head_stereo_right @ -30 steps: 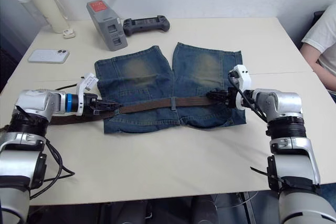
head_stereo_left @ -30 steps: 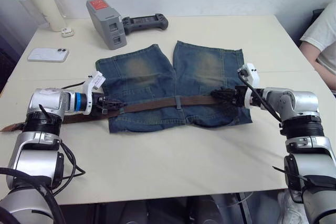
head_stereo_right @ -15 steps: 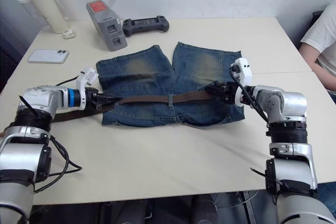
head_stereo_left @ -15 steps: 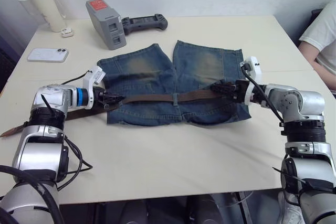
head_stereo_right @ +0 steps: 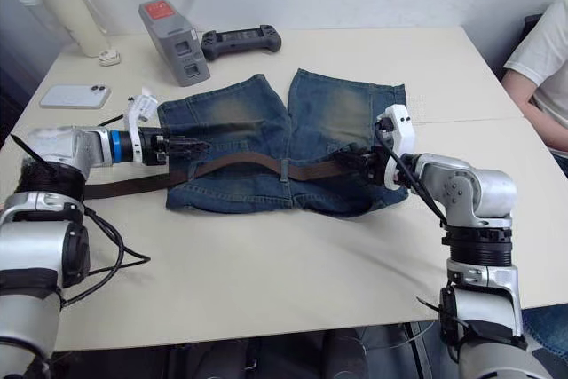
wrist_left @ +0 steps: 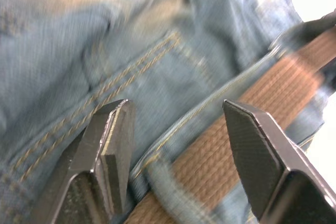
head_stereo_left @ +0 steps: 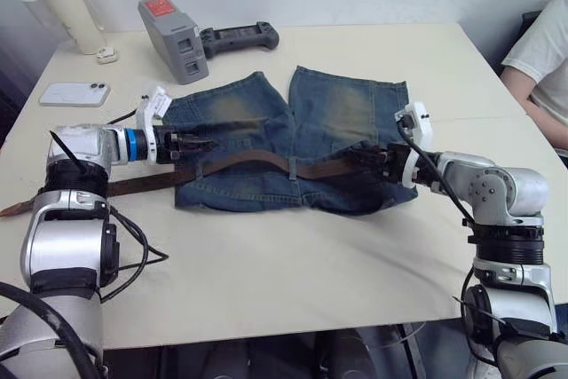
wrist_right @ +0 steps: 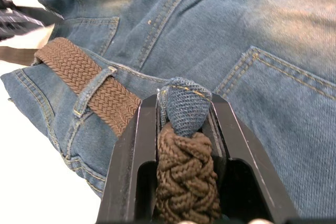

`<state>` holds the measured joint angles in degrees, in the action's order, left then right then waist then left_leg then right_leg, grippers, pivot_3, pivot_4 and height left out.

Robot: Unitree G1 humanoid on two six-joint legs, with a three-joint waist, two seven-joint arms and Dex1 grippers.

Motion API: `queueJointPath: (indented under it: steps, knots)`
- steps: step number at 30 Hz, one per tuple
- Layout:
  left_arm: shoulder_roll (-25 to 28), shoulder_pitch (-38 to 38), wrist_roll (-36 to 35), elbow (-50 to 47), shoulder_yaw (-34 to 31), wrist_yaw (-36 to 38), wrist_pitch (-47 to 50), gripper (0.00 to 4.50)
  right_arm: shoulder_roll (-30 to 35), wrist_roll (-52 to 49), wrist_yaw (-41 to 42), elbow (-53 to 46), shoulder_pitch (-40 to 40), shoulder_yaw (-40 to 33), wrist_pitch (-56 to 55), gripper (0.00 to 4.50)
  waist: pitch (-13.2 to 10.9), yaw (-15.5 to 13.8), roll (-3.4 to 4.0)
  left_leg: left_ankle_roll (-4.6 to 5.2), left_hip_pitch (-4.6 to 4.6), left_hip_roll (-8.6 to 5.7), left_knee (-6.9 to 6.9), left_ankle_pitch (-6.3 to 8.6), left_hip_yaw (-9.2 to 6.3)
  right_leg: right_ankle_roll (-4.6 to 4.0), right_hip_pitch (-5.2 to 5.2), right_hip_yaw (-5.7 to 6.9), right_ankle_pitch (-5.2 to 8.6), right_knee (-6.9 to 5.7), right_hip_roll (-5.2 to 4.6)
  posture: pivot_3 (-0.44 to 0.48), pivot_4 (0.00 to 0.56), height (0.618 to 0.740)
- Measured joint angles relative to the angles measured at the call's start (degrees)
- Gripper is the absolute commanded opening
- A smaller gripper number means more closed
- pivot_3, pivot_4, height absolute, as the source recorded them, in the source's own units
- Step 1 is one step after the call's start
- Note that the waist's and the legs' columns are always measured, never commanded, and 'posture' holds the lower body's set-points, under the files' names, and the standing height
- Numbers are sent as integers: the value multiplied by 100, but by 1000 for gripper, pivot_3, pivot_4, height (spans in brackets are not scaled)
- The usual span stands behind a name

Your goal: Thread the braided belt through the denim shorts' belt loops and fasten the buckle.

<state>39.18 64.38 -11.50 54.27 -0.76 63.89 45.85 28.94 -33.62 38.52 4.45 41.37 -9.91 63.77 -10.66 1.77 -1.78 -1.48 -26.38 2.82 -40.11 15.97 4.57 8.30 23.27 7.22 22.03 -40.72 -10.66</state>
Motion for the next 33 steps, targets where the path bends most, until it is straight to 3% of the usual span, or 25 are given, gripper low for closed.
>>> queueJointPath:
  steps: [4, 14, 31, 33]
  knots:
    - [33, -128, 51, -41, 183, 96, 367, 3024, 18, -82, -3, -1, -21, -57, 4, 413, 0, -1, 0, -1, -4, 2, 1, 0, 7, 0, 17, -1, 0, -14, -2, 0, 150, 664]
    - [341, -327, 52, -450, 322, 383, 724, 3024, 531, -991, 1283, -1357, -701, -321, -599, 413, 0, -24, 0, -1, -13, 3, -7, 0, 6, 0, 20, -1, 0, -13, -2, 0, 150, 664]
    - [631, -640, -70, -908, 428, 1066, 1094, 3024, 550, -1052, 1290, -1509, -918, -151, -1024, 413, 0, -23, 0, -1, -9, 4, -4, 0, 8, 0, 21, -1, 0, -13, -2, 0, 150, 664]
    - [632, -699, -70, -908, 455, 1068, 1098, 2467, 550, -1039, 1257, -1469, -896, -151, -1041, 413, 0, -24, 0, -1, -10, 4, -5, -1, 8, 0, 21, -1, 0, -13, -2, 0, 150, 664]
